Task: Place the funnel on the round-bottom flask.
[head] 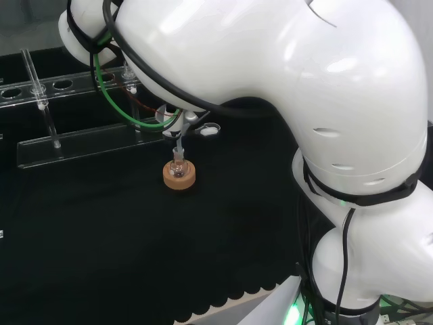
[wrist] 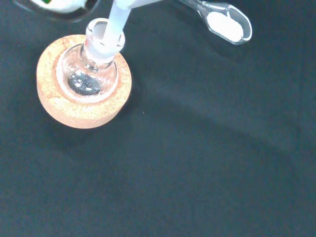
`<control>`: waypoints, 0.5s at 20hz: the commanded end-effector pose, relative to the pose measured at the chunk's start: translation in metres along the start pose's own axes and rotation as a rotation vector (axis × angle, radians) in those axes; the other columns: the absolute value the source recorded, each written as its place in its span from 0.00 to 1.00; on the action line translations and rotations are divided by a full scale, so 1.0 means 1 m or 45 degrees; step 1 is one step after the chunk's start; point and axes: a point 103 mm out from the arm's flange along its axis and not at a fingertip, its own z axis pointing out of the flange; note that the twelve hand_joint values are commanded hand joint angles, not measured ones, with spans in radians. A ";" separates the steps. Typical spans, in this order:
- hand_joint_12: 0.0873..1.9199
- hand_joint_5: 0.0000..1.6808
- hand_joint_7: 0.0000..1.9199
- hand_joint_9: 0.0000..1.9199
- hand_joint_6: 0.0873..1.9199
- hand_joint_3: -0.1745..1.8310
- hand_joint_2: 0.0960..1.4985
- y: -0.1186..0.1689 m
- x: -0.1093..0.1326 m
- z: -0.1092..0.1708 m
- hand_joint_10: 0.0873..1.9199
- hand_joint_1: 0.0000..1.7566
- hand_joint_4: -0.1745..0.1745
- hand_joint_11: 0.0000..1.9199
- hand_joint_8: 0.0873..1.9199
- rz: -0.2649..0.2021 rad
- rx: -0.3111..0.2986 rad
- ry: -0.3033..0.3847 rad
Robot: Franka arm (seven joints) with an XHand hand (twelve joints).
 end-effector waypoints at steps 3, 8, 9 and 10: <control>0.58 0.45 0.32 0.51 0.34 0.41 0.51 0.005 0.003 0.006 0.17 0.51 0.41 0.36 0.32 -0.012 0.013 0.008; 0.58 0.45 0.32 0.51 0.34 0.41 0.51 0.005 0.007 0.009 0.17 0.51 0.41 0.36 0.32 -0.009 0.024 -0.002; 0.58 0.45 0.32 0.51 0.34 0.41 0.51 0.005 0.006 0.010 0.17 0.51 0.41 0.36 0.32 -0.009 0.025 -0.001; 0.58 0.45 0.32 0.51 0.34 0.41 0.51 0.005 0.006 0.010 0.17 0.50 0.41 0.36 0.32 -0.007 0.026 0.000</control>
